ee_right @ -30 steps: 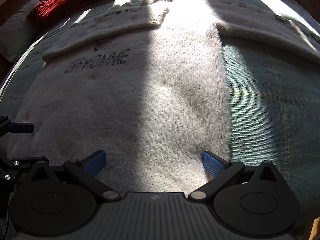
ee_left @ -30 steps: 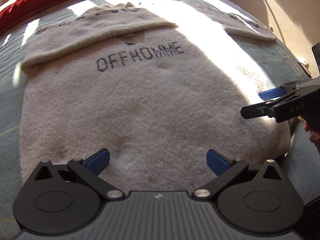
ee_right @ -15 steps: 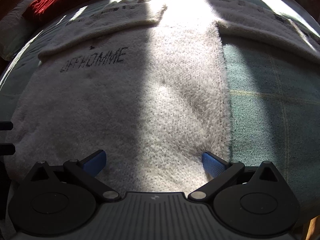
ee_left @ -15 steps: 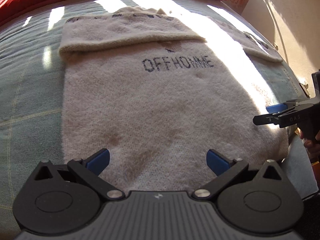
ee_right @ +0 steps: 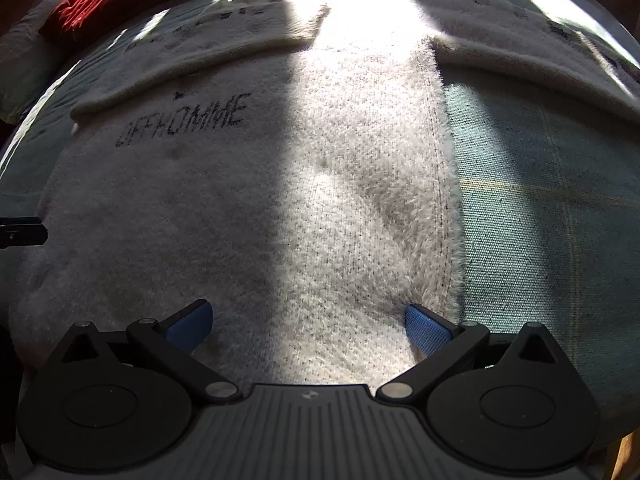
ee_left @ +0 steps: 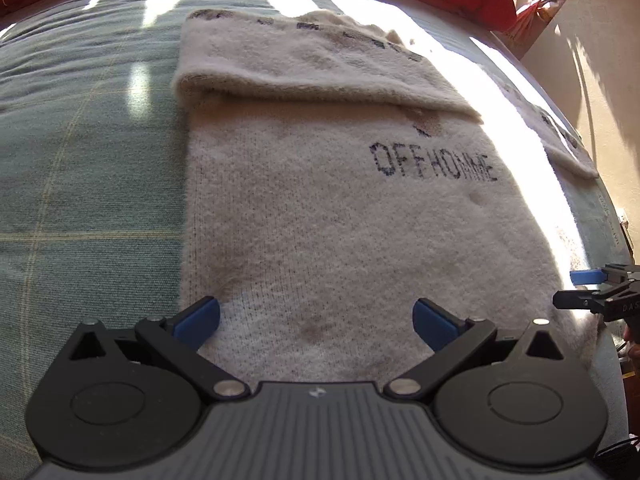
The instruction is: Fold clothes
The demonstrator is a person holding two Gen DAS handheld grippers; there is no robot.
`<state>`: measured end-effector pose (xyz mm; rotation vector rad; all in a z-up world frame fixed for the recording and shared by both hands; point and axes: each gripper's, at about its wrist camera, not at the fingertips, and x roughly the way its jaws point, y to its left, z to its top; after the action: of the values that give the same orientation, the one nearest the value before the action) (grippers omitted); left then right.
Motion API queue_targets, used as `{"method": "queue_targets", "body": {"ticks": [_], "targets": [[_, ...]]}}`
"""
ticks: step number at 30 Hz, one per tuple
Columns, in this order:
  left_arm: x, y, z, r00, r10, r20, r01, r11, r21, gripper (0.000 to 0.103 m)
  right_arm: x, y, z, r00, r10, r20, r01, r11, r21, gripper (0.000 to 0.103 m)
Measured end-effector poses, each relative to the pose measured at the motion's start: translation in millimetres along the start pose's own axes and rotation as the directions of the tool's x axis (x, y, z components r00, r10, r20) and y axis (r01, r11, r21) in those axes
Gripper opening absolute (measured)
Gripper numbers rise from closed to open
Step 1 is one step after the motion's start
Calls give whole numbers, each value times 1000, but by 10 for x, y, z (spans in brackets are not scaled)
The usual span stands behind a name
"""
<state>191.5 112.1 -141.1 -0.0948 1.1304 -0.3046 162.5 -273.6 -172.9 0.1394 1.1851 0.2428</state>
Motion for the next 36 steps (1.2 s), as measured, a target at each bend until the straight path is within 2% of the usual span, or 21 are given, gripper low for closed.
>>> {"method": "queue_targets", "body": {"ticks": [2, 5, 7, 10, 14, 18, 21, 23, 27, 31, 36], "targets": [[-90, -126, -64, 1000, -10, -1, 10, 999, 43, 102, 4, 13, -3, 1000, -6, -1, 6, 1000, -7, 103], [-145, -339, -187, 995, -97, -17, 98, 991, 91, 102, 6, 36, 3, 1000, -17, -6, 17, 1000, -13, 103], [-92, -488, -281, 991, -126, -41, 130, 984, 120, 102, -8, 48, 22, 1000, -22, -15, 22, 1000, -13, 103], [52, -673, -442, 987, -127, -93, 141, 977, 159, 102, -86, 22, 58, 1000, -9, -15, 9, 1000, 10, 103], [-10, -762, -514, 993, -86, -75, 100, 974, 202, 102, -235, -117, 72, 999, 45, 8, -46, 995, 93, 103], [-123, -821, -508, 999, -45, -30, 50, 972, 228, 102, -347, -249, 84, 980, 197, 31, -200, 961, 193, 103], [-184, -891, -392, 999, -18, 27, 11, 972, 234, 102, -306, -257, 95, 937, 346, 39, -344, 901, 266, 103], [-210, -943, -311, 998, -9, 62, -5, 973, 231, 102, -231, -222, 73, 921, 390, 12, -375, 876, 304, 103], [-193, -1064, -151, 994, -18, 111, -5, 979, 202, 102, -125, -193, -52, 932, 361, -41, -331, 889, 317, 103], [-79, -1185, -26, 992, -23, 125, 0, 982, 187, 102, -196, -290, -129, 928, 372, -19, -343, 875, 341, 103], [150, -1315, 9, 994, -11, 107, -10, 981, 193, 102, -322, -358, -49, 944, 329, 24, -319, 894, 315, 103]]}}
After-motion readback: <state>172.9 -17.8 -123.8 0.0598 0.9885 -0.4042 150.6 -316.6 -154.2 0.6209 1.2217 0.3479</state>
